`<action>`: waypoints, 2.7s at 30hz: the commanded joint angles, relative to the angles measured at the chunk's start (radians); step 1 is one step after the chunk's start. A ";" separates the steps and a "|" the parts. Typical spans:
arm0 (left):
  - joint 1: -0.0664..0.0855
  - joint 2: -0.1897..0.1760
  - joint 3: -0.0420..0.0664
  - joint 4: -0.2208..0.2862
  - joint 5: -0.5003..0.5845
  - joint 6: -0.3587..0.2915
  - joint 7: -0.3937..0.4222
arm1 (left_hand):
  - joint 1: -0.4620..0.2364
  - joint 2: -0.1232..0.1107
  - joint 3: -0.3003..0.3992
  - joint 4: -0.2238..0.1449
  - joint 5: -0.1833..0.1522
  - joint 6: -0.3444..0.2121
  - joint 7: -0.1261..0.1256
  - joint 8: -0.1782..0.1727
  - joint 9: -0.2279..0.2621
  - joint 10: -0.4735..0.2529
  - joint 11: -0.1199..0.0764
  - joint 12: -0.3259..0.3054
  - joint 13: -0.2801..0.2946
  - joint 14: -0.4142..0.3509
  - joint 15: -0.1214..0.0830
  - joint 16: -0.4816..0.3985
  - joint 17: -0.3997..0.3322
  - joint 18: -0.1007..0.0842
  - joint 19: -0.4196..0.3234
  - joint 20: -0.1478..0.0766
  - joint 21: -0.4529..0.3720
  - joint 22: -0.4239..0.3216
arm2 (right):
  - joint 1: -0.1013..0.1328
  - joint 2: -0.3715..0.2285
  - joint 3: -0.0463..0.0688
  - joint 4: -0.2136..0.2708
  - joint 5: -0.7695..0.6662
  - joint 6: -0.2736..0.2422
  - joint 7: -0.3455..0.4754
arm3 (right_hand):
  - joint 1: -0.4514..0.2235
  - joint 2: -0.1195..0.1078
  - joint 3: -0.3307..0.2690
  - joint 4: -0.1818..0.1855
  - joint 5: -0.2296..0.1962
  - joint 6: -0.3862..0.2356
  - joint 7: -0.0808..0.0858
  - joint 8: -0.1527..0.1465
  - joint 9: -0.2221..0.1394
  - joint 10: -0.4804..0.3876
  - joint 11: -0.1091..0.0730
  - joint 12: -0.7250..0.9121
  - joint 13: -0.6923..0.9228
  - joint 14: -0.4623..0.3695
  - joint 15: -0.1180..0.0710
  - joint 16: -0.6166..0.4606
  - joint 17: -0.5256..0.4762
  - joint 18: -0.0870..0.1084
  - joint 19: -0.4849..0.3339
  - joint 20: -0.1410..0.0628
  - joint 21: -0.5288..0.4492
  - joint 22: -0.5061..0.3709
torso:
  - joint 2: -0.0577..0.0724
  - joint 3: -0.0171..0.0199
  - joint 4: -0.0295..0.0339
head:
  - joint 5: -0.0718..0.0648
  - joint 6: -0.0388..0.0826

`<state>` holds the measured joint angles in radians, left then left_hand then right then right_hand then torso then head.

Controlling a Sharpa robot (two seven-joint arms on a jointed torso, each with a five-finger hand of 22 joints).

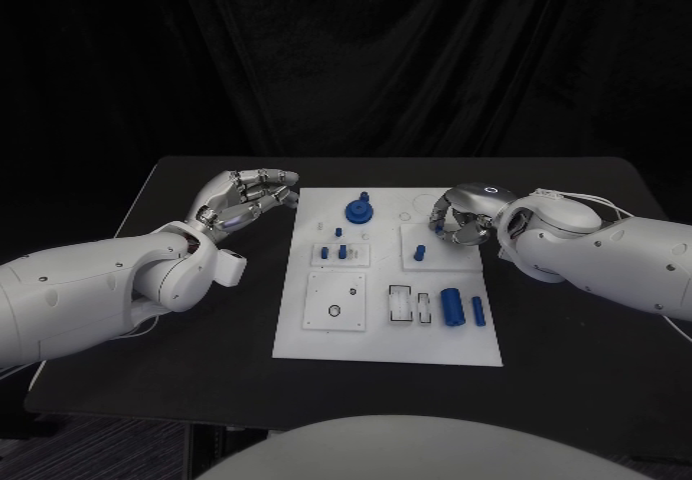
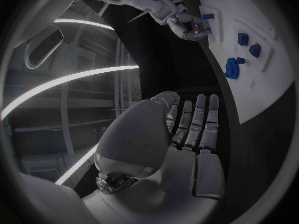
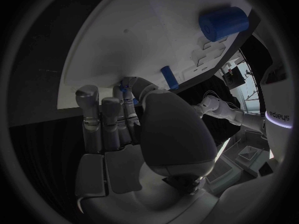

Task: Assemble the parts on the task board

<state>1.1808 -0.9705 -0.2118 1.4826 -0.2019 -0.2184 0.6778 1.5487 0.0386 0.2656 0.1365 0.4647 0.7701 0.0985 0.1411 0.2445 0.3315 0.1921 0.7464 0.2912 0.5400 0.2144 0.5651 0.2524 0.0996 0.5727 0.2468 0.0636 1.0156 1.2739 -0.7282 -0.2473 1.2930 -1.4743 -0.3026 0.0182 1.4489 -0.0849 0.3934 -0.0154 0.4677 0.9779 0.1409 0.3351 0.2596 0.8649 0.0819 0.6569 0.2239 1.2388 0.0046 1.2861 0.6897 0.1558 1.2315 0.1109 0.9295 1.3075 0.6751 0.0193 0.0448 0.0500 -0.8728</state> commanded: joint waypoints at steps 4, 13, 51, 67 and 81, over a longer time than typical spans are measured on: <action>-0.007 0.003 0.001 -0.002 0.004 0.016 0.135 | 0.002 0.003 0.006 -0.001 0.008 -0.002 0.008 0.004 -0.002 0.006 0.001 0.002 -0.003 0.007 -0.001 0.005 -0.002 0.013 0.005 0.007 0.007 -0.002 | -0.003 0.001 0.000 -0.004 -0.002 -0.084 0.013 | 0.015 0.012 -0.002 -0.012 -0.004 0.004 -0.001 0.006 0.011 0.020 -0.004 0.002 0.000 0.010 -0.003 -0.007 0.005 -0.017 0.009 -0.004 0.009 0.060 | 0.000 -0.0002 0.0000 | 0.004 0.000; -0.012 0.002 0.001 -0.004 0.004 0.020 0.132 | 0.003 0.003 0.010 -0.003 0.009 -0.003 0.009 0.004 -0.002 0.007 0.001 0.002 -0.006 0.009 0.000 0.006 -0.004 0.013 0.006 0.007 0.007 -0.002 | -0.003 -0.009 0.002 0.010 0.011 -0.134 0.028 | 0.017 0.011 -0.003 -0.016 0.002 0.000 -0.001 0.004 0.016 0.029 -0.005 -0.002 -0.002 0.018 -0.004 -0.005 0.015 -0.020 0.017 -0.006 0.019 0.065 | 0.001 -0.0003 -0.0001 | 0.010 0.000; -0.020 0.006 0.001 -0.004 0.004 0.031 0.124 | 0.005 0.003 0.022 -0.013 0.011 -0.004 0.013 0.005 -0.003 0.013 0.002 -0.001 -0.015 0.014 0.000 0.007 -0.012 0.013 0.007 0.007 0.008 -0.004 | 0.005 0.015 0.004 0.335 -0.058 -0.106 -0.018 | 0.007 -0.003 -0.012 -0.023 0.014 -0.005 -0.005 -0.007 0.037 0.061 -0.011 -0.025 -0.012 0.097 -0.011 0.042 0.139 -0.039 0.083 -0.012 0.110 0.098 | 0.001 -0.0005 0.0023 | 0.040 0.000; -0.029 0.016 0.001 -0.007 0.004 0.044 0.129 | 0.007 0.008 0.041 -0.021 0.018 -0.001 0.016 0.010 -0.003 0.021 0.003 -0.004 -0.025 0.017 0.000 0.008 -0.020 0.012 0.000 0.006 0.007 -0.004 | -0.051 0.115 0.004 0.293 -0.119 -0.047 -0.036 | -0.002 -0.008 -0.014 -0.024 0.015 0.003 -0.009 -0.013 0.046 0.084 -0.017 -0.031 -0.013 0.125 -0.015 0.061 0.189 -0.046 0.109 -0.016 0.144 0.110 | 0.001 -0.0024 0.0021 | 0.050 0.000; -0.043 0.016 0.001 -0.008 0.004 0.048 0.124 | 0.005 0.011 0.047 -0.022 0.019 -0.002 0.017 0.011 -0.004 0.023 0.004 -0.005 -0.029 0.017 0.000 0.008 -0.023 0.011 -0.002 0.006 0.007 -0.003 | -0.076 0.127 0.004 0.269 -0.135 -0.034 -0.053 | -0.003 -0.010 -0.014 -0.025 0.015 0.003 -0.010 -0.016 0.047 0.084 -0.017 -0.035 -0.015 0.126 -0.016 0.061 0.188 -0.045 0.109 -0.017 0.143 0.110 | 0.001 0.0012 -0.0016 | 0.060 0.000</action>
<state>1.1402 -0.9554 -0.2120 1.4735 -0.2011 -0.1857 0.6785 1.5526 0.0425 0.3055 0.1131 0.4805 0.7667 0.1091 0.1484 0.2420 0.3485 0.1950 0.7463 0.2637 0.5543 0.2144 0.5690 0.2305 0.0996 0.5761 0.2502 0.0675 1.0129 1.2013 -0.6012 -0.2440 1.5633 -1.5908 -0.3466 -0.0071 1.4448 -0.0901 0.3805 -0.0359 0.4824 0.9828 0.1360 0.3224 0.3061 0.9189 0.0889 0.6239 0.2070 1.3570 -0.0133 1.3414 0.8774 0.1243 1.3348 0.0930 1.0689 1.3077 0.6764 0.0187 0.0442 0.1098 -0.8725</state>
